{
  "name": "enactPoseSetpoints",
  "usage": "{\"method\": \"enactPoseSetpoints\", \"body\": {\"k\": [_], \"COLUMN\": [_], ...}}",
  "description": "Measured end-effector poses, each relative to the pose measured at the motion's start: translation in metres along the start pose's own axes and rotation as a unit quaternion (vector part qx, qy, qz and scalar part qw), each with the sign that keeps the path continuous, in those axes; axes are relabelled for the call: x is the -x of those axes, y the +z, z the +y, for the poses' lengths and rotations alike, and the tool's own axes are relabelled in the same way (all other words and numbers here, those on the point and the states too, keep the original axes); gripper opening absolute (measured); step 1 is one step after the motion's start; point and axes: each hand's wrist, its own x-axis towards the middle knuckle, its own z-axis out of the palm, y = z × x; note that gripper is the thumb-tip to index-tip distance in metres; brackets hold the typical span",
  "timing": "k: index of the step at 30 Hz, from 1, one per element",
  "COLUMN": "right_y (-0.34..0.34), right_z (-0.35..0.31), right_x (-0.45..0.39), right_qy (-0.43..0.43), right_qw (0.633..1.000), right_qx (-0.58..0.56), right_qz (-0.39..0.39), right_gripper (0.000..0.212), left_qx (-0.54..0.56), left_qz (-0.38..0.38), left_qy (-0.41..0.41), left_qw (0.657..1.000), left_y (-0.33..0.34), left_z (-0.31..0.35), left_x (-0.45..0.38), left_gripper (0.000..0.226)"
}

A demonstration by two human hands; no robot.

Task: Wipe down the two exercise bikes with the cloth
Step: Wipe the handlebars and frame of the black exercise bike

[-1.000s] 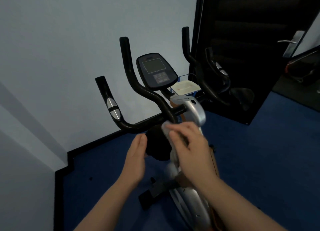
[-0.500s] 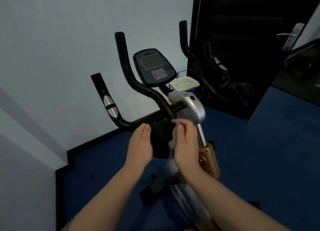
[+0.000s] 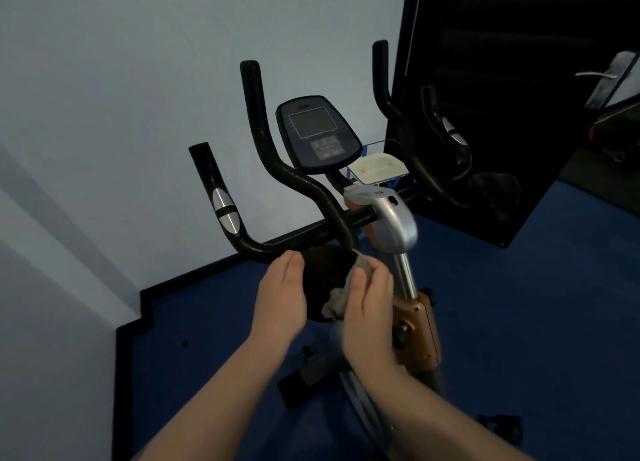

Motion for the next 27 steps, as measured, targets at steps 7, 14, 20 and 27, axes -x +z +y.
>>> {"method": "enactPoseSetpoints", "body": {"k": [7,14,20,27], "right_y": [-0.011,-0.022,-0.019,-0.012], "right_z": [-0.001,-0.013,-0.005,-0.029], "right_x": [-0.018,-0.048,-0.027,-0.068], "right_qy": [-0.024,-0.038,-0.03,-0.045], "right_qw": [0.999,0.996,0.996,0.989], "right_qx": [0.01,0.003,-0.019,0.029], "right_qz": [-0.042,-0.077,-0.081,-0.141], "right_gripper": [0.018,0.013,0.013,0.006], "left_qx": [-0.126,-0.09,-0.052,-0.035], "left_qz": [-0.042,0.002,0.021,0.03], "left_qy": [-0.01,-0.036,-0.035,-0.053], "left_qw": [0.991,0.995,0.998,0.998], "left_y": [-0.01,0.006,0.005,0.006], "left_z": [0.014,0.017,0.014,0.014], "left_x": [-0.018,-0.021,-0.015,-0.017], "left_gripper": [0.035,0.04,0.043,0.038]}}
